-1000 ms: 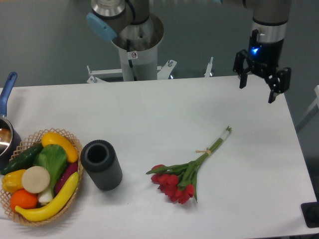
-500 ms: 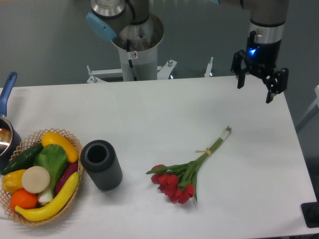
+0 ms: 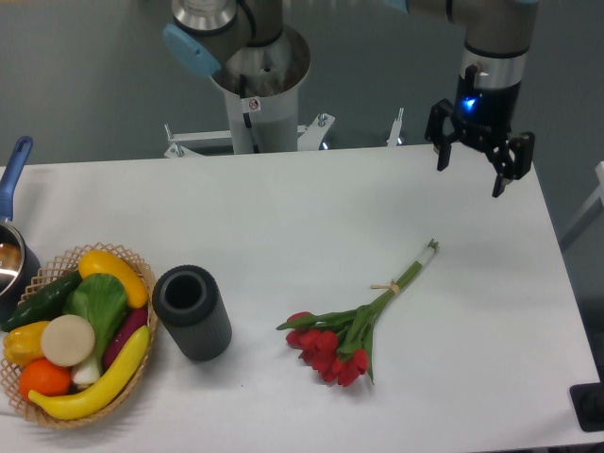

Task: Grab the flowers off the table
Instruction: 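Move the open gripper toward the red tulip bundle, then lower the open gripper over the tulip stems near the twine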

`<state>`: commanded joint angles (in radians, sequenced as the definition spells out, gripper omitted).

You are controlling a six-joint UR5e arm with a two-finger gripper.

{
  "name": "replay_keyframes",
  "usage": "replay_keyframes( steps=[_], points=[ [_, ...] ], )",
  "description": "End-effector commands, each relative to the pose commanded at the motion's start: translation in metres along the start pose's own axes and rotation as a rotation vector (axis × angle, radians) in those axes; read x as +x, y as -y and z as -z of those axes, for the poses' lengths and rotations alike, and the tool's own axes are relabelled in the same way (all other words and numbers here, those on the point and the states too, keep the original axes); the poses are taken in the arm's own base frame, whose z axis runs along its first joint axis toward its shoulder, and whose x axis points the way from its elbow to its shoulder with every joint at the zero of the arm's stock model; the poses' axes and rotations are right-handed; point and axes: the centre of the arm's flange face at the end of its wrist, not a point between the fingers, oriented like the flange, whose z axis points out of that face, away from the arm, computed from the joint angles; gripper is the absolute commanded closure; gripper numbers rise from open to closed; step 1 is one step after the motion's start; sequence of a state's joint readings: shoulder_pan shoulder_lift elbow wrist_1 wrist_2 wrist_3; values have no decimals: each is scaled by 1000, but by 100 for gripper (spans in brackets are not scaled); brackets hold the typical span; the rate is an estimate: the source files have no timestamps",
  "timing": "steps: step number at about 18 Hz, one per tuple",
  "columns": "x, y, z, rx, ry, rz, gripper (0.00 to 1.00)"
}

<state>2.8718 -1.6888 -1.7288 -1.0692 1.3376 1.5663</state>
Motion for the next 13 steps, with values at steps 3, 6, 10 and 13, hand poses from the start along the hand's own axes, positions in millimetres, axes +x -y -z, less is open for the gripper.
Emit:
replay_keyframes(
  steps=[3, 6, 10, 13],
  points=[
    [5, 23, -30, 8, -56, 49, 0],
    [7, 42, -54, 11, -72, 96, 0],
    [9, 59, -76, 23, -45, 80, 0],
    [15, 70, -107, 19, -94, 97, 0]
  ],
)
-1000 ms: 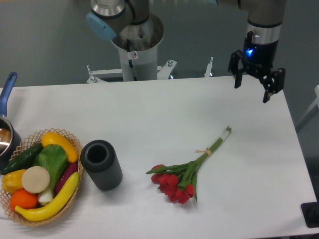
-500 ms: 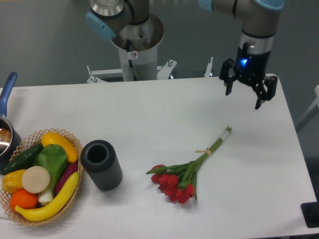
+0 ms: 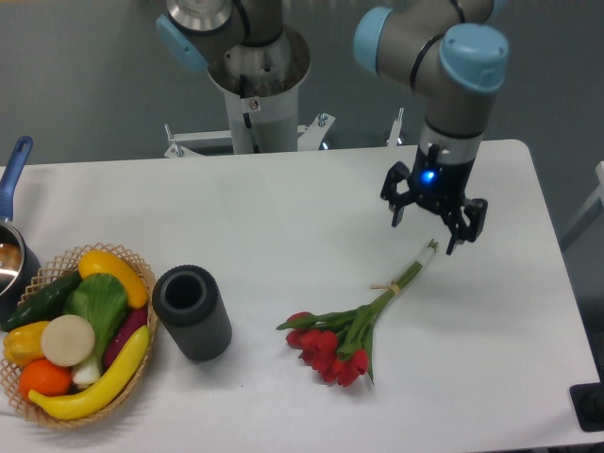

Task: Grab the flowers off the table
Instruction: 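Lower the open gripper over the tulip stems near the twine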

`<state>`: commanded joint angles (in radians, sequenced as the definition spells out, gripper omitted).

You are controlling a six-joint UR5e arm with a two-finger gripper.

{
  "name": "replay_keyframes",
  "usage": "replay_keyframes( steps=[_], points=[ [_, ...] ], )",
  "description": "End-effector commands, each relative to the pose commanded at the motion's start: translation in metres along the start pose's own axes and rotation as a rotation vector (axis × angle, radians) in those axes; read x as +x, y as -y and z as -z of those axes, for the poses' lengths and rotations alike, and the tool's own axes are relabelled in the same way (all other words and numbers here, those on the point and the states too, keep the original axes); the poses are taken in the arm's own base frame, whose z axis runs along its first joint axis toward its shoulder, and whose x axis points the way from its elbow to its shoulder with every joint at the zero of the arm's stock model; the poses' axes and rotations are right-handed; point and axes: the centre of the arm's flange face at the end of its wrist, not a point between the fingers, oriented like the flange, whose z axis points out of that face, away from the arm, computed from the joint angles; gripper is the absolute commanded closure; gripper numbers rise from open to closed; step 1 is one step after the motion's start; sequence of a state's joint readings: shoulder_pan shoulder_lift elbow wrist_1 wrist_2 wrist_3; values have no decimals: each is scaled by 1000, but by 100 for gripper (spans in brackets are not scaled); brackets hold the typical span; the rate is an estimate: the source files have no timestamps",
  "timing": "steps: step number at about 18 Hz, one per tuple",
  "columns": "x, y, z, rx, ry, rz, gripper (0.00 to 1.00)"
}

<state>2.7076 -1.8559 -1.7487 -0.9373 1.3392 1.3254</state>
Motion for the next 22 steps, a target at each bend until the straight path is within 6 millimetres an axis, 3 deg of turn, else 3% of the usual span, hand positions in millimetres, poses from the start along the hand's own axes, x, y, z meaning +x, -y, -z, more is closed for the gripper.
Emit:
replay_keyframes(
  steps=[3, 12, 22],
  points=[
    [2, 6, -32, -8, -40, -15, 0],
    [3, 8, -85, -20, -92, -36, 0],
    [6, 3, -118, -33, -138, -31, 0]
  ],
)
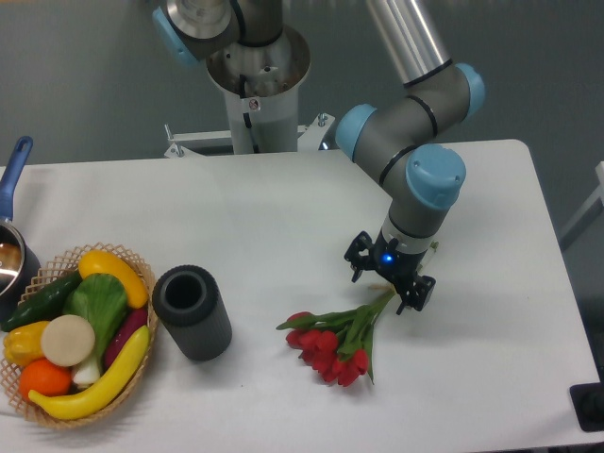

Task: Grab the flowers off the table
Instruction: 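Lower the open gripper over the tulip stems near the twine, then close the gripper around the tulip stems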

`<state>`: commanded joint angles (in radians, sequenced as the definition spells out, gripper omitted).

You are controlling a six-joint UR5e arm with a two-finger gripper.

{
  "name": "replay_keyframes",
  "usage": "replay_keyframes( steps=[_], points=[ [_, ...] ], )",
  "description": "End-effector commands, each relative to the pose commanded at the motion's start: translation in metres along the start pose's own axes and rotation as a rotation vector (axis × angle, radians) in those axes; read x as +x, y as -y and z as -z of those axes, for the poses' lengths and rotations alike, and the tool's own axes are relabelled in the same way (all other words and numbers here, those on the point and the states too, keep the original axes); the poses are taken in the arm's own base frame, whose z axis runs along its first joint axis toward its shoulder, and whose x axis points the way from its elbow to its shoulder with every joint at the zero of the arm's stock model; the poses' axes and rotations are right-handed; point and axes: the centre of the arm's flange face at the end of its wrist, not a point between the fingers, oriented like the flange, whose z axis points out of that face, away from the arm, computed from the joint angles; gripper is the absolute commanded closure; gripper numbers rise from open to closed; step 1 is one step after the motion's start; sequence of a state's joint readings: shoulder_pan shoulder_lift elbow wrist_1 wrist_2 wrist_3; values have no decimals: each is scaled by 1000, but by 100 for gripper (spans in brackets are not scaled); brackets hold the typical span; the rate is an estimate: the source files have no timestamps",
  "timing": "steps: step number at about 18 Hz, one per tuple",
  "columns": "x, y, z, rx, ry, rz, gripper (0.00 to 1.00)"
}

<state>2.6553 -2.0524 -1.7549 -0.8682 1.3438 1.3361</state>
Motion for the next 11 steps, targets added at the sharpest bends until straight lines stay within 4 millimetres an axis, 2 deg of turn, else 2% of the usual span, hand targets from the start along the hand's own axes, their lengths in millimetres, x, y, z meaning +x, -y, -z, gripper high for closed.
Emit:
replay_keyframes(
  steps=[11],
  points=[
    [-5, 6, -23, -6, -13, -14, 0]
  ],
)
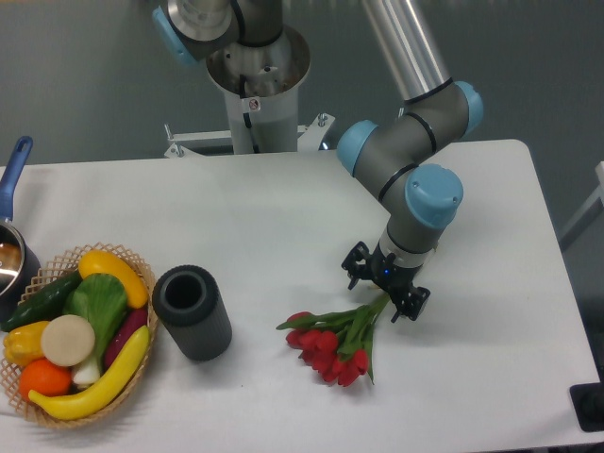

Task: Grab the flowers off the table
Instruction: 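Close the gripper around the tulip stems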

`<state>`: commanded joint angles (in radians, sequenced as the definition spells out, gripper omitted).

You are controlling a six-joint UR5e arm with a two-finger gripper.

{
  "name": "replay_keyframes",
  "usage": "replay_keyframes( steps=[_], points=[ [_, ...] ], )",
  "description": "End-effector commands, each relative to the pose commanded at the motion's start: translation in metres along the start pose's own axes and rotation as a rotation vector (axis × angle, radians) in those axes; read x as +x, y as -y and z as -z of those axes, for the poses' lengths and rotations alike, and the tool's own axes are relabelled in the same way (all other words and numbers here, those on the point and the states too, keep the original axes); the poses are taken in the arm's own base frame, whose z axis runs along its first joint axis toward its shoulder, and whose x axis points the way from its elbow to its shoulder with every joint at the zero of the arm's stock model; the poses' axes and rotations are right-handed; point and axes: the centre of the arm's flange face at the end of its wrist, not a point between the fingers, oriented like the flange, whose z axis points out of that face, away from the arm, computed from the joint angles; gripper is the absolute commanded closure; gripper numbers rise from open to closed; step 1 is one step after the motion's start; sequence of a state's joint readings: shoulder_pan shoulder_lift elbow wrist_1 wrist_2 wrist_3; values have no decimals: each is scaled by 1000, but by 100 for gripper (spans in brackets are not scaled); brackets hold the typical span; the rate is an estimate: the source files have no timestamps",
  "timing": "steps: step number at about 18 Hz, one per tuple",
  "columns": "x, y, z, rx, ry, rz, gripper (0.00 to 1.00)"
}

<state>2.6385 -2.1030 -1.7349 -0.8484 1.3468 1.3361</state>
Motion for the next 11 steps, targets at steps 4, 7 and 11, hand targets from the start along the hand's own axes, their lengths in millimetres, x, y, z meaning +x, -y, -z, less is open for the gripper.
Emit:
replay_keyframes(
  steps=[4, 7, 11],
  points=[
    [0, 1, -4, 0, -2, -4, 3],
    [1, 2, -4, 1, -4, -5, 20],
    [1, 2, -4, 1, -1, -3, 45]
  ],
)
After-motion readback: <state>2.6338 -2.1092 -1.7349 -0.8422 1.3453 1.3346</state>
